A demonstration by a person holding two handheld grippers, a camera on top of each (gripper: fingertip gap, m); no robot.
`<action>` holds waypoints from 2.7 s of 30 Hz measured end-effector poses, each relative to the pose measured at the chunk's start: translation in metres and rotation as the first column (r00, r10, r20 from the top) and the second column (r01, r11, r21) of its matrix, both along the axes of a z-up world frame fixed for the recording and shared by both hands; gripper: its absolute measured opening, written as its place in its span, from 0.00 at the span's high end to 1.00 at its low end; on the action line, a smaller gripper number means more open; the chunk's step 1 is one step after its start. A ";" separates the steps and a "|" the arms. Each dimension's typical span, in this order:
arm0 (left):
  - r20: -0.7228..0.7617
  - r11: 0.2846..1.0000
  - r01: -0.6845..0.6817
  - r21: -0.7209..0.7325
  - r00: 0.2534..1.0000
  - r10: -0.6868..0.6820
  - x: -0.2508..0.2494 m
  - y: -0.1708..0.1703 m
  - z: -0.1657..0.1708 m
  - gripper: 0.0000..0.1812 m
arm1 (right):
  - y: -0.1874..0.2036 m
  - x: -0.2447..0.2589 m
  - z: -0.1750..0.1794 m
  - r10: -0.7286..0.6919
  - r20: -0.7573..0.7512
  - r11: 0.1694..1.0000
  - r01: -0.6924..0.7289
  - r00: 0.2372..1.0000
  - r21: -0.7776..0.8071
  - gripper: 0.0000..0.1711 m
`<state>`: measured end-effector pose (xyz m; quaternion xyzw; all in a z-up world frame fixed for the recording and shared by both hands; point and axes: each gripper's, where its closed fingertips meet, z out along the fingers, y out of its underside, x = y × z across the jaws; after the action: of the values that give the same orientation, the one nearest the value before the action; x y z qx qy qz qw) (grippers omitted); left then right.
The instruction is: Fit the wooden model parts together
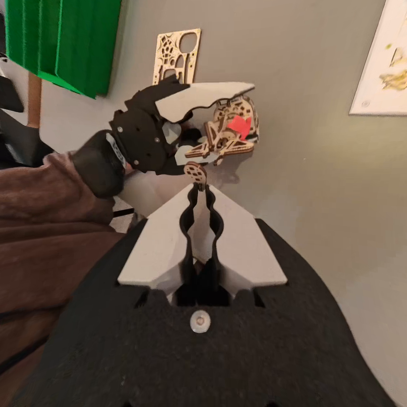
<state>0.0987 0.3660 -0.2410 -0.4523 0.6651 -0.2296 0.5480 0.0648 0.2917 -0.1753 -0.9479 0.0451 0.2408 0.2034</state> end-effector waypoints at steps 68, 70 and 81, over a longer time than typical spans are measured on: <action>-0.226 0.726 -0.147 -0.671 0.974 -0.011 -0.081 -0.083 -0.017 0.76 | -0.087 0.066 -0.123 0.468 -0.084 0.591 -0.382 0.880 -0.710 0.95; -0.220 0.685 -0.154 -0.712 0.975 -0.009 -0.084 -0.089 -0.016 0.76 | -0.087 0.062 -0.126 0.468 -0.099 0.628 -0.409 0.878 -0.663 0.93; -0.171 0.612 -0.299 -0.732 0.951 0.260 -0.058 -0.079 -0.014 0.76 | -0.042 -0.006 -0.024 0.397 -0.223 0.861 -0.277 0.890 0.427 0.82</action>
<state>0.0408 0.2869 -0.2548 -0.7407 0.4449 -0.3842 0.3254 0.0590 0.2501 -0.1993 -0.8339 -0.1408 0.4194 0.3299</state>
